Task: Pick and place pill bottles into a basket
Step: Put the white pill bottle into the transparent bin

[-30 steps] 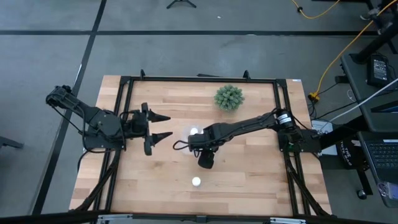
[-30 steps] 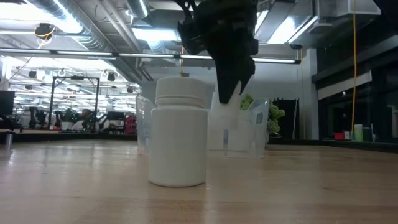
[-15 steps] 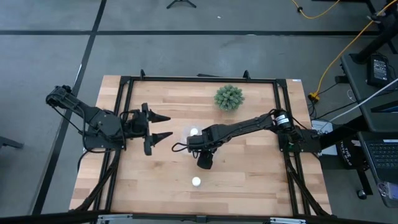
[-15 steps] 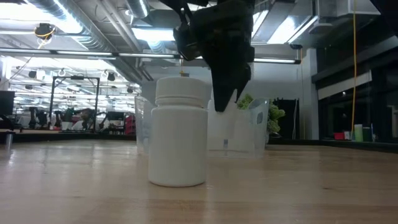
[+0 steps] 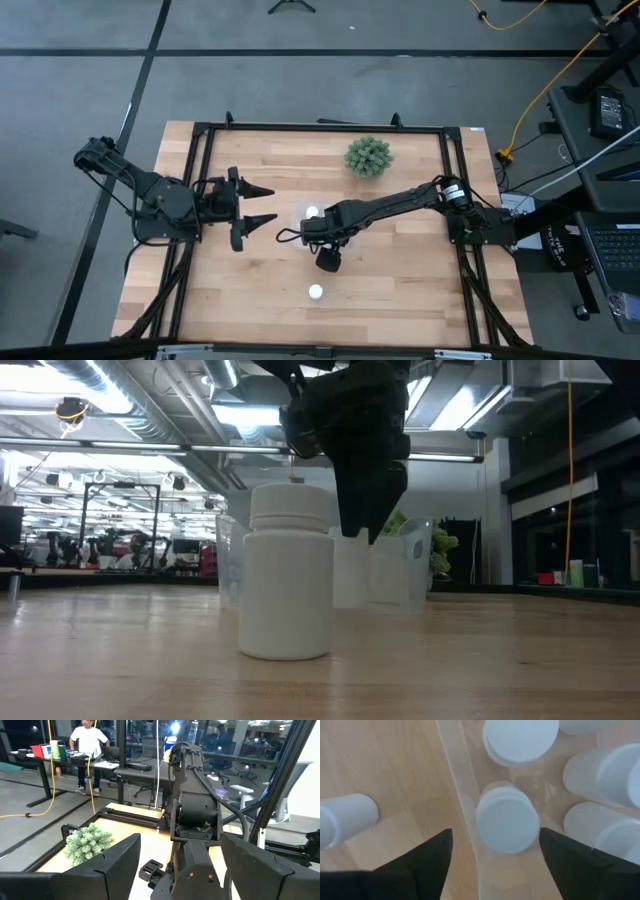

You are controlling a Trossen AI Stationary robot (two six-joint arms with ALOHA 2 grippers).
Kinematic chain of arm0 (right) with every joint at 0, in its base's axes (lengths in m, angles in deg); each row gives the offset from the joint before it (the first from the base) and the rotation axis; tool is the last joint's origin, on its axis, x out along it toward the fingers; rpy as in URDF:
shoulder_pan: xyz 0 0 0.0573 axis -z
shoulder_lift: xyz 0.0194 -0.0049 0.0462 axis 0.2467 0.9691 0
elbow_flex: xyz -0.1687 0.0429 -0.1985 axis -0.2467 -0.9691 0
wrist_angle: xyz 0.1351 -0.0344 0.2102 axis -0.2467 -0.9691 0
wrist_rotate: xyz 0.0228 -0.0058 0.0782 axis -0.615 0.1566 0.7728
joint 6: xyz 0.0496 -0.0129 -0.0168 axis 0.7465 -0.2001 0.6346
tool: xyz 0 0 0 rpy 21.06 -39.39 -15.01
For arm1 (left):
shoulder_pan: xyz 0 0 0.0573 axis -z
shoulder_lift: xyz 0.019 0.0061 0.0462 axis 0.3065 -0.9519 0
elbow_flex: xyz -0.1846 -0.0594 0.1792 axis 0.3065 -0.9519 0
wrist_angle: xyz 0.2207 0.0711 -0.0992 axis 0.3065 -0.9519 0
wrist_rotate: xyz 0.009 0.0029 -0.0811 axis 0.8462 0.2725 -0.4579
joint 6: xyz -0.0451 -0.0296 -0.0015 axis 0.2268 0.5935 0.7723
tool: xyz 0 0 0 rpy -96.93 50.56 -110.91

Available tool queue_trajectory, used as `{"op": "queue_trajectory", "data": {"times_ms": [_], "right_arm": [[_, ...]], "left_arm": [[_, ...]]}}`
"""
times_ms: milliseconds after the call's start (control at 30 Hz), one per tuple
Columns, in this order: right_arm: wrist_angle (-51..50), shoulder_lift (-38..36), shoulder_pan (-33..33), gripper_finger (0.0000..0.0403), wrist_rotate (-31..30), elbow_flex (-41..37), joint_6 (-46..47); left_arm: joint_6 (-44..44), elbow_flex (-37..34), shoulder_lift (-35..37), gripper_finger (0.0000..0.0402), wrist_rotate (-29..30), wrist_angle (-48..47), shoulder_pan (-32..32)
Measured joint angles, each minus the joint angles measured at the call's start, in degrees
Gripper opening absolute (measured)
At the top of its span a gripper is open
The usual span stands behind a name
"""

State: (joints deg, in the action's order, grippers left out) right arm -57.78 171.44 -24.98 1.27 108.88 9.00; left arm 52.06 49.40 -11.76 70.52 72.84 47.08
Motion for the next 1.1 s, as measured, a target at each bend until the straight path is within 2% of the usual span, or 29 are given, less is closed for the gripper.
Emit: {"op": "queue_trajectory", "data": {"times_ms": [167, 300, 400, 633, 833, 967, 1100], "right_arm": [[-1.94, -0.33, -0.45, 0.0285, 0.59, 3.17, 1.29], [-6.95, -0.56, -1.55, 0.0275, -1.29, 10.39, 1.51], [-11.83, -0.74, -2.68, 0.0269, -8.79, 16.56, 1.45], [-29.55, -0.77, -6.28, 0.0258, -33.14, 30.62, 1.76], [-29.01, -5.27, -11.17, 0.0243, -49.50, 31.75, 5.20], [-29.01, -7.98, -13.27, 0.0234, -54.11, 30.14, 7.88], [-28.99, -10.01, -15.19, 0.0224, -55.01, 30.10, 9.20]], "left_arm": [[-0.03, 0.00, -0.01, 0.0269, -0.87, -0.07, 0.00], [-0.20, 0.02, -0.02, 0.0269, -2.38, -0.20, 0.00], [-1.32, 0.00, -0.02, 0.0269, -4.39, -0.97, -0.02], [0.52, 0.00, -0.49, 0.0269, -11.98, -6.11, -0.03], [3.76, 0.00, -3.58, 0.0269, -21.51, -12.37, -0.02], [3.91, 0.00, -7.29, 0.0269, -26.60, -14.75, -0.53], [4.39, 0.00, -10.43, 0.0269, -28.25, -14.02, -2.16]]}}
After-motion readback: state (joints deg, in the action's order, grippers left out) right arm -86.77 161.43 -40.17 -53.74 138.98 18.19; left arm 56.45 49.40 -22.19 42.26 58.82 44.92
